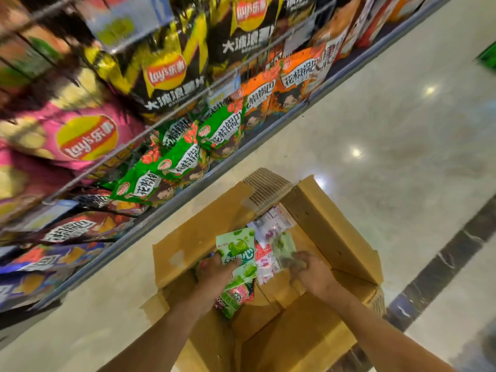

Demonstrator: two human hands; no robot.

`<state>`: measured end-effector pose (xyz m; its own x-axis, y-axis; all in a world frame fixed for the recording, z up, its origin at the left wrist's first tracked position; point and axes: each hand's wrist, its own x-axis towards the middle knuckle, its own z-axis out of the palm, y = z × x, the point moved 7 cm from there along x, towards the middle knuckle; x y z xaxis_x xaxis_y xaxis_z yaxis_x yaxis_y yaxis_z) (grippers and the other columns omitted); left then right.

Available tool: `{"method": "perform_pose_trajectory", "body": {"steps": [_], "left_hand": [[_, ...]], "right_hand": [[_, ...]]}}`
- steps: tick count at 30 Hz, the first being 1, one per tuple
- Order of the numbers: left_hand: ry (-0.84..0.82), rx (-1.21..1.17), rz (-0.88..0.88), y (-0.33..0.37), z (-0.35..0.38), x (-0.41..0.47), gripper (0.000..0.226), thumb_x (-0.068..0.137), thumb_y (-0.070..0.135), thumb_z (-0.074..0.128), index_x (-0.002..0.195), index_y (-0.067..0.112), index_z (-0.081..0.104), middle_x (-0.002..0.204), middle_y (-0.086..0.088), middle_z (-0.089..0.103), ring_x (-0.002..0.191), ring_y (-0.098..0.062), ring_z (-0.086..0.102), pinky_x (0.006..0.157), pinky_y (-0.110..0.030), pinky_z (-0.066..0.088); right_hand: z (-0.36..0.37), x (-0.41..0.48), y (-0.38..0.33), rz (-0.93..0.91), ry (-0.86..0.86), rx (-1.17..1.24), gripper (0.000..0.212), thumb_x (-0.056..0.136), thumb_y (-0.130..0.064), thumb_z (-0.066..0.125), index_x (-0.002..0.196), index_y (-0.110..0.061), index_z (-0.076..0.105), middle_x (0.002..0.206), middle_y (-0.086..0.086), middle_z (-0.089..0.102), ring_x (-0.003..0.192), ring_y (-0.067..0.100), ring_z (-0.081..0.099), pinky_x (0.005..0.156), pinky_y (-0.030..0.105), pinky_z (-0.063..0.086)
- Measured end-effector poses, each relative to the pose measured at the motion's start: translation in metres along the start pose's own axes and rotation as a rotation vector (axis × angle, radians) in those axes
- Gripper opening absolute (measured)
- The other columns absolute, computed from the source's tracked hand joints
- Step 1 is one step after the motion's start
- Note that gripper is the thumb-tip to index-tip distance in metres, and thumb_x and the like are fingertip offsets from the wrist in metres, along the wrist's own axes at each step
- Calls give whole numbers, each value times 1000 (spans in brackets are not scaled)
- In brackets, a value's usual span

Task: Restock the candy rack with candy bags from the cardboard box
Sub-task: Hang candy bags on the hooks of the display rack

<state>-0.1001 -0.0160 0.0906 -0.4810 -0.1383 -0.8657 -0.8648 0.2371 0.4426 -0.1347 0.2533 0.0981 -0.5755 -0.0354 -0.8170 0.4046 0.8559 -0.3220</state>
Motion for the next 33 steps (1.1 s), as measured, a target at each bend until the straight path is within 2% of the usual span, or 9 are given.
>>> {"method": "perform_pose_trajectory", "body": {"steps": [6, 9, 12, 15, 20, 23, 25, 28, 33], "left_hand": [[-87, -51, 114, 100, -35, -130, 21, 106, 29, 61, 125, 35, 56, 129, 15, 62, 119, -13, 61, 90, -27, 51], [-98, -75, 146, 137, -58, -201, 18, 107, 27, 59, 123, 32, 56, 122, 16, 65, 111, -2, 62, 91, -25, 50], [-93, -144, 190, 172, -78, -265, 22, 107, 29, 57, 128, 26, 53, 117, 16, 63, 97, 4, 59, 75, -18, 50], [-147, -267, 205, 197, -95, -329, 20, 108, 24, 56, 127, 24, 50, 117, 15, 62, 94, 1, 57, 82, -25, 50], [-223, -567, 238, 227, -125, -404, 77, 95, 30, 75, 158, 23, 31, 160, 6, 37, 147, -25, 41, 116, -49, 42], [-392, -663, 269, 242, -134, -456, 23, 101, 23, 67, 117, 27, 51, 121, 13, 56, 128, -15, 50, 109, -45, 44], [-463, -645, 335, 253, -139, -483, 47, 97, 35, 71, 130, 28, 38, 124, 16, 50, 124, -7, 48, 108, -41, 46], [-422, -680, 370, 257, -147, -489, 142, 64, 57, 95, 164, 18, 2, 164, -5, 35, 142, -26, 49, 114, -56, 44], [-284, -596, 468, 261, -171, -517, 134, 74, 57, 88, 165, 14, -1, 173, -11, 13, 157, -33, 25, 123, -58, 29]], "right_hand": [[-62, -116, -61, -61, 39, 472, 22, 94, -26, 59, 108, -36, 73, 138, -1, 63, 125, 30, 60, 105, 54, 49], [-111, -197, -114, -142, 107, 635, 30, 106, -10, 49, 102, -32, 69, 130, 0, 64, 122, 26, 61, 95, 30, 53], [-152, -283, -167, -265, 168, 547, 25, 108, -30, 48, 108, -47, 67, 124, -25, 60, 113, -13, 56, 87, 4, 40], [-170, -357, -204, -413, 226, 387, 25, 104, -55, 43, 117, -57, 64, 133, -30, 56, 127, -14, 48, 108, 19, 37], [-182, -448, -257, -627, 381, 149, 68, 97, -72, 29, 140, -30, 61, 144, -20, 51, 137, -21, 28, 120, 21, 27], [-181, -490, -284, -720, 554, -42, 72, 101, -70, 22, 139, -24, 62, 142, -15, 55, 138, -15, 30, 121, 31, 32], [-176, -512, -298, -762, 628, -174, 67, 103, -67, 24, 141, -24, 59, 145, -9, 56, 142, 3, 36, 118, 47, 36], [-170, -541, -312, -770, 643, -347, 66, 102, -68, 22, 151, -30, 45, 156, -11, 45, 152, 10, 25, 124, 49, 24], [-163, -575, -318, -846, 611, -440, 62, 104, -63, 25, 158, -34, 32, 165, -16, 29, 156, 5, 6, 128, 42, 6]]}}
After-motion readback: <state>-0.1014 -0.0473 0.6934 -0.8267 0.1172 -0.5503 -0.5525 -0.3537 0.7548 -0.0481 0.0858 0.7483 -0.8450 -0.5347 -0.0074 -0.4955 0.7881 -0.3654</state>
